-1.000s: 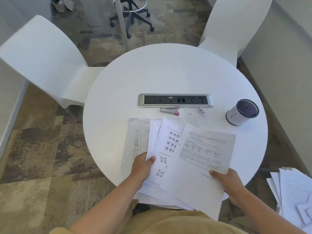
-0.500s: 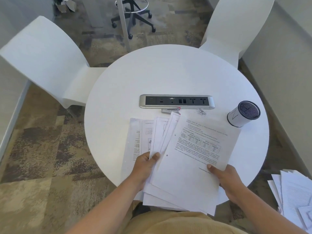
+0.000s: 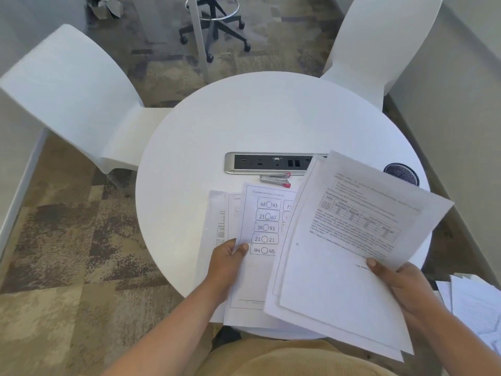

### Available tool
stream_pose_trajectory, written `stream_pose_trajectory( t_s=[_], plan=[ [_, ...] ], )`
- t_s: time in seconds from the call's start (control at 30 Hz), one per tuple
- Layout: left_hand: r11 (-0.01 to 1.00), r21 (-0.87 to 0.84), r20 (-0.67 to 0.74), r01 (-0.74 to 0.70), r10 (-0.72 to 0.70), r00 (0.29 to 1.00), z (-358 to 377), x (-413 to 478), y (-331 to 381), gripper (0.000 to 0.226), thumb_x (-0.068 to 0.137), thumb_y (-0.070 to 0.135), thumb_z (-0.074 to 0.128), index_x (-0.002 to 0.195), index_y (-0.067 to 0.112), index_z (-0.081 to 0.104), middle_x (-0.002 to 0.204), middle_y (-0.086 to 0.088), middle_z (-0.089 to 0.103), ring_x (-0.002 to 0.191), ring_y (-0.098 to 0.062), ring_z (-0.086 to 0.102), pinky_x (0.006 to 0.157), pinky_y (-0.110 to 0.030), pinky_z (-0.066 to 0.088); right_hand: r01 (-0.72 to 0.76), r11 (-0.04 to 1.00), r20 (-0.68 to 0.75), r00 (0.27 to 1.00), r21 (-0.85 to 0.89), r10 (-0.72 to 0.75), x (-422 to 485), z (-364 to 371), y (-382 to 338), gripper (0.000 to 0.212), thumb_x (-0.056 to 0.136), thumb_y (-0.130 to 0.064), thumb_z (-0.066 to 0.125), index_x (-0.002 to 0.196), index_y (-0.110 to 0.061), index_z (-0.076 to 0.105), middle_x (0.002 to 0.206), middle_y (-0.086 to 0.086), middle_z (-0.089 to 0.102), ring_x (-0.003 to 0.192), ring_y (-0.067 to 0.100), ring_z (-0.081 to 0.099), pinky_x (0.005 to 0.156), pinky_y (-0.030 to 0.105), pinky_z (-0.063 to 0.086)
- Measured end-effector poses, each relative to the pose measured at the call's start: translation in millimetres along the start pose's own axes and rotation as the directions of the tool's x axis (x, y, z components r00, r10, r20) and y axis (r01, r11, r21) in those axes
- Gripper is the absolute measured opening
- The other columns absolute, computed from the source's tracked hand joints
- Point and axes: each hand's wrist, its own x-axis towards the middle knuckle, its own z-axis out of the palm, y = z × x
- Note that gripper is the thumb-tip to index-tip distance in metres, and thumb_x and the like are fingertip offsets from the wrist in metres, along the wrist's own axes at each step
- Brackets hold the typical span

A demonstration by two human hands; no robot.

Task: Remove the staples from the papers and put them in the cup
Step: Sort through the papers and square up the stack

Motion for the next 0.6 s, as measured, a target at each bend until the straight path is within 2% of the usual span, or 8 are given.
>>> stream_pose_trajectory(
  t_s=[0.07,0.13,0.27,0.4,0.53,0.6],
  plan=[
    [1.0,-0.014,0.034,0.005,-0.004,0.999,3,-1,2,0.02,0.099,0.017,0.059,0.099,0.023,0.078,0.105,0.002,0.079,0.105,-0.02,0.072,0.094,-0.036,0.054,-0.035,0.997,0.077,0.997,0.063,0.03,3,2,-5,0.025,0.084,-0.003,0.064,0.109,-0.008,0.065,0.107,0.014,0.075,0.094,0.043,0.071,0.078,0.062,0.057],
    [1.0,-0.01,0.103,0.006,-0.005,0.995,9,-5,6,0.02,0.1,0.017,0.058,0.105,0.021,0.077,0.108,0.0,0.078,0.107,-0.021,0.072,0.095,-0.037,0.054,-0.037,0.995,0.128,0.991,0.093,0.025,8,8,-6,0.027,0.083,0.0,0.063,0.109,-0.005,0.066,0.108,0.015,0.075,0.09,0.039,0.073,0.074,0.057,0.059],
    [0.999,-0.044,0.242,0.006,0.005,0.97,18,-15,15,0.026,0.098,0.026,0.061,0.119,0.013,0.071,0.117,-0.006,0.075,0.112,-0.025,0.07,0.101,-0.044,0.052,0.016,0.996,0.142,0.99,0.084,-0.028,18,25,0,0.033,0.079,-0.008,0.067,0.113,-0.007,0.066,0.112,0.012,0.074,0.098,0.033,0.072,0.084,0.051,0.057],
    [0.993,-0.082,0.236,0.09,-0.069,0.969,25,-21,24,0.032,0.094,0.031,0.066,0.12,0.014,0.069,0.113,-0.008,0.076,0.106,-0.029,0.072,0.095,-0.048,0.057,0.049,0.995,0.119,0.991,0.086,-0.059,24,32,10,0.043,0.078,-0.01,0.07,0.12,-0.008,0.063,0.117,0.012,0.072,0.103,0.034,0.069,0.086,0.049,0.058],
    [0.994,-0.069,0.213,0.082,-0.065,0.975,26,-21,25,0.025,0.096,0.029,0.064,0.114,0.013,0.071,0.113,-0.005,0.076,0.109,-0.027,0.071,0.097,-0.042,0.056,0.037,0.997,0.13,0.99,0.069,-0.046,23,32,15,0.062,0.068,-0.016,0.083,0.125,-0.008,0.06,0.117,0.013,0.072,0.103,0.036,0.07,0.084,0.053,0.057],
    [0.993,-0.075,0.229,0.096,-0.077,0.97,26,-20,23,0.023,0.097,0.028,0.062,0.112,0.013,0.072,0.116,-0.006,0.075,0.112,-0.026,0.07,0.104,-0.044,0.052,-0.002,0.999,0.163,0.987,0.038,-0.004,22,31,17,0.047,0.078,-0.013,0.075,0.122,-0.007,0.062,0.115,0.014,0.073,0.103,0.037,0.069,0.088,0.056,0.055]
  ],
)
